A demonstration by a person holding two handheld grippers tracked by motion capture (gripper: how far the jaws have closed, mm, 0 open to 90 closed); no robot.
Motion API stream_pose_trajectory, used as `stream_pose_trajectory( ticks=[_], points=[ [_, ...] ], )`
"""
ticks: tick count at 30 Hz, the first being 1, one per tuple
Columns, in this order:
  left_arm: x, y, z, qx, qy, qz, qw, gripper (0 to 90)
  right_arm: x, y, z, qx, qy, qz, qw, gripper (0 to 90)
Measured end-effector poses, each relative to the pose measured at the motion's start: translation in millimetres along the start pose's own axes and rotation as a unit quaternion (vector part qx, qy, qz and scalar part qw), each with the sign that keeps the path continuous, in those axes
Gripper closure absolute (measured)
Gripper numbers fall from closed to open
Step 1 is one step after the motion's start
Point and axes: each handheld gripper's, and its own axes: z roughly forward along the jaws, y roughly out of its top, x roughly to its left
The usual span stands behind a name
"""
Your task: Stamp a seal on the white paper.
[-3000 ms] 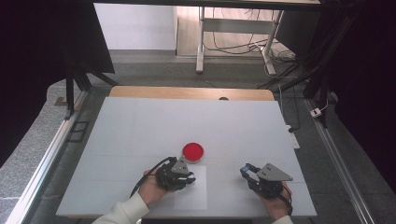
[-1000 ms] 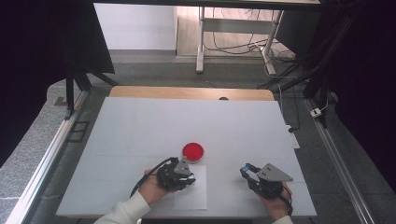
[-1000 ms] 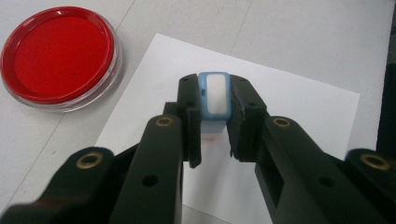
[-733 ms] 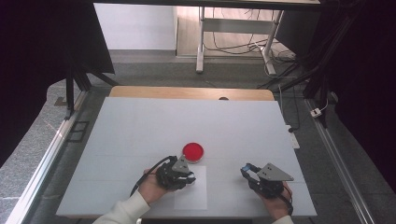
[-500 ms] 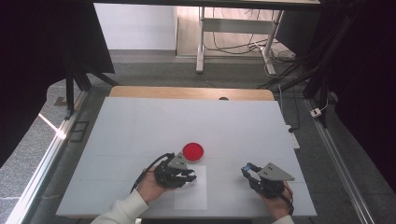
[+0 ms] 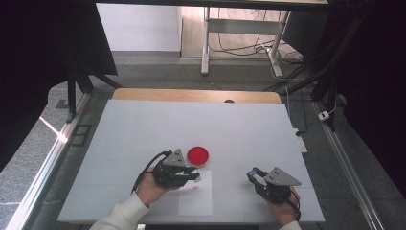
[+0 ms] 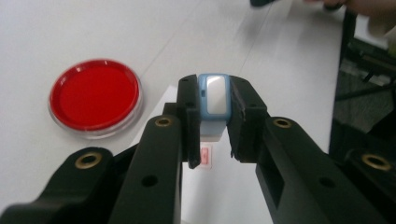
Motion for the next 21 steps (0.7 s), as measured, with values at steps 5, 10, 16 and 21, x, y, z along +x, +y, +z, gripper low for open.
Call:
stream_pose_trajectory(
  ticks=[5, 10, 16, 21],
  points=[
    [0.4, 6.7, -13.4, -0.026, 0.005, -0.009, 0.9996, 75.9, 0.4, 0.3, 0.2, 0.003, -0.001, -0.002, 1.0, 64.6],
    [5.0, 8.9, -24.9, -0.048, 0.008, -0.025, 0.9985, 75.9, 1.0, 0.6, 0.4, 0.003, -0.001, -0.002, 1.0, 64.6],
    [10.8, 8.5, -35.1, -0.067, 0.016, -0.038, 0.9969, 75.8, 0.4, 0.4, 1.0, 0.002, -0.002, 0.0, 1.0, 64.6],
    [13.0, 7.4, -39.9, -0.073, 0.021, -0.043, 0.9962, 75.8, 2.0, 1.1, 1.1, 0.002, 0.0, -0.002, 1.0, 64.6]
  ],
)
